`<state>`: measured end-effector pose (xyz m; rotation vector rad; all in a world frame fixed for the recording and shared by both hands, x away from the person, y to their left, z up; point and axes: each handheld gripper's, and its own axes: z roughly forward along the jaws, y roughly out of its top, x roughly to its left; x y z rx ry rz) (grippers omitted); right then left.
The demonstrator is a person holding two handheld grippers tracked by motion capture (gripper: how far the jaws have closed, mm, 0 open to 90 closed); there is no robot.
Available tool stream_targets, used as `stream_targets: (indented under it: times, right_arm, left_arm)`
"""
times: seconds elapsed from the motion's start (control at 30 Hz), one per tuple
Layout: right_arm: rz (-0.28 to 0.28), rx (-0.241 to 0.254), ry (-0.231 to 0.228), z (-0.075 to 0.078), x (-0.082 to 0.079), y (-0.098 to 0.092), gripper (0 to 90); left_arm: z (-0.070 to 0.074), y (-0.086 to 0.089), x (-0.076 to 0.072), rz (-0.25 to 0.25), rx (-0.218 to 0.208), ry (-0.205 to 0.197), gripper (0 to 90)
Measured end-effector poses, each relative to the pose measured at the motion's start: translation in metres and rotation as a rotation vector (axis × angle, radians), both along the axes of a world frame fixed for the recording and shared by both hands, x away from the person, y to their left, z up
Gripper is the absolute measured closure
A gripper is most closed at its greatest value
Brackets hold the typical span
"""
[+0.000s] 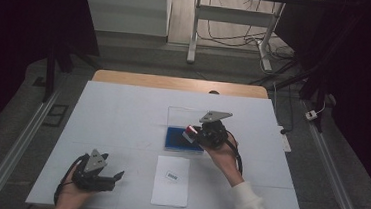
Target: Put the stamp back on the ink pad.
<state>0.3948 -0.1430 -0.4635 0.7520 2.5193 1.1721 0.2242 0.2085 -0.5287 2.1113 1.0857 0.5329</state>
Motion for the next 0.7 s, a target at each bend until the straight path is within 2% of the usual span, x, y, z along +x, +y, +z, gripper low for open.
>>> stream_targets:
  times: [0.33,0.5,0.53,0.63,0.7]
  right_arm:
    - [0.000,-0.080,0.018,-0.023,0.012,0.013,70.0]
    - [-0.003,-0.074,0.019,-0.029,0.014,0.017,69.4]
    - [0.003,-0.077,0.014,-0.029,0.014,0.017,67.8]
    - [-0.006,-0.068,0.008,-0.027,0.012,0.018,53.0]
    - [-0.017,-0.034,-0.006,-0.023,0.009,0.015,47.6]
  left_arm:
    - [-0.001,0.001,-0.001,0.014,0.003,0.003,19.1]
    - [-0.001,0.001,-0.001,0.014,0.001,0.006,19.1]
    - [-0.001,0.001,-0.001,0.014,0.000,0.007,19.1]
    - [-0.001,0.001,-0.001,0.016,0.000,0.007,19.1]
    - [-0.001,0.001,-0.001,0.019,0.001,0.006,19.1]
